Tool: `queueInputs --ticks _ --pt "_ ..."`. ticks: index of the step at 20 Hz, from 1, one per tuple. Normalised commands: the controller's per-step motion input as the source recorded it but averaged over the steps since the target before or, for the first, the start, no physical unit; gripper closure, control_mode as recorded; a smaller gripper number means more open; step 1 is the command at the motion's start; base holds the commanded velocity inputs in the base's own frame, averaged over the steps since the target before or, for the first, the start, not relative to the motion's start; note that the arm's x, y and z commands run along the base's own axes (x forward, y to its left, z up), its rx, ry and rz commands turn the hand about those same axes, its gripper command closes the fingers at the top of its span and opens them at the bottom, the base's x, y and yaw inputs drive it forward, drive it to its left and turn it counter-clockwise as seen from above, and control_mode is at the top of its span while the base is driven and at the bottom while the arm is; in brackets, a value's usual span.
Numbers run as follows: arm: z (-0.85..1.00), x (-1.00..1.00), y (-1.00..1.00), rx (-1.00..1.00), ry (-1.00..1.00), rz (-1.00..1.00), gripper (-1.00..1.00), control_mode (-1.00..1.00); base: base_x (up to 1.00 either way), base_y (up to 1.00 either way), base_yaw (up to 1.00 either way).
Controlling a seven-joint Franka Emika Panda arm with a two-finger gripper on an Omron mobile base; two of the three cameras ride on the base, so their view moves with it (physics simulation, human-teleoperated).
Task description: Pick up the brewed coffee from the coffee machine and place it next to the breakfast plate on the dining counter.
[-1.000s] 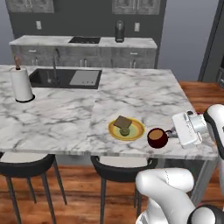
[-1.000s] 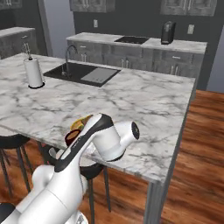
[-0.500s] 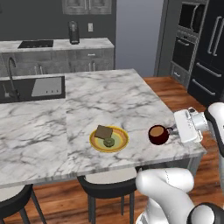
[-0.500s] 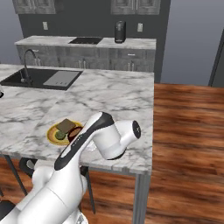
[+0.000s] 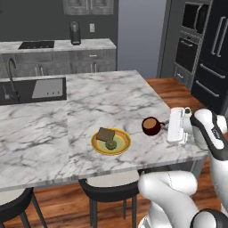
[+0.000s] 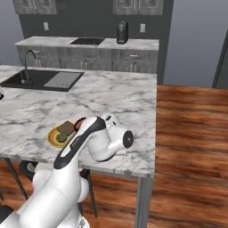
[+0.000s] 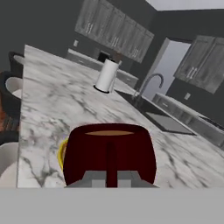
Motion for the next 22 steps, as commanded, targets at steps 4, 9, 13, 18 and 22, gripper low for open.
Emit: queueInputs --ticks 4,9,13,18,22 --pt "-0.04 0.85 0.00 0.09 -0.01 0.00 1.00 -1.00 0.00 0.00 0.00" --pt "0.06 0.66 -0.03 0.06 0.21 0.00 1.00 -1.00 0.00 0.00 0.00" --pt "0.00 0.55 0.00 0.00 0.27 0.00 1.00 -1.00 0.00 0.00 0.00" --pt "-0.15 0.44 -0.07 0.01 0.16 0.01 1.00 -1.00 0.00 0.00 0.00" --pt "-0.45 0.50 -0.09 0.03 0.01 0.04 1.00 -1.00 0.00 0.00 0.00"
